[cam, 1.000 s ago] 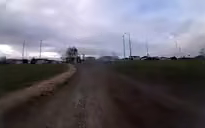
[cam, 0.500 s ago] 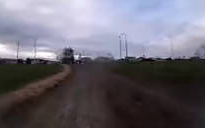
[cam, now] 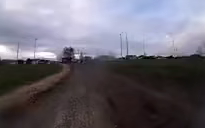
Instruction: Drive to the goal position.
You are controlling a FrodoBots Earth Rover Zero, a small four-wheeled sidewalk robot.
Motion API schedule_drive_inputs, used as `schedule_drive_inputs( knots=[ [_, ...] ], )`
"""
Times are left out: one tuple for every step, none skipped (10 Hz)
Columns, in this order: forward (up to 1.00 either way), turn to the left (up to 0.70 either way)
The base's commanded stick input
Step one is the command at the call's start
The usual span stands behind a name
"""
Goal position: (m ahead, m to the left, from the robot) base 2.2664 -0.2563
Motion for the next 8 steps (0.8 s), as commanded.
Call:
schedule_drive_inputs(
  knots=[
    [0.85, 0.1],
    [0.85, 0.25],
    [0.85, 0.33],
    [0.85, 0.3],
    [0.85, 0.08],
    [0.85, 0.21],
    [0.85, 0.33],
    [0.85, 0.2]
  ],
)
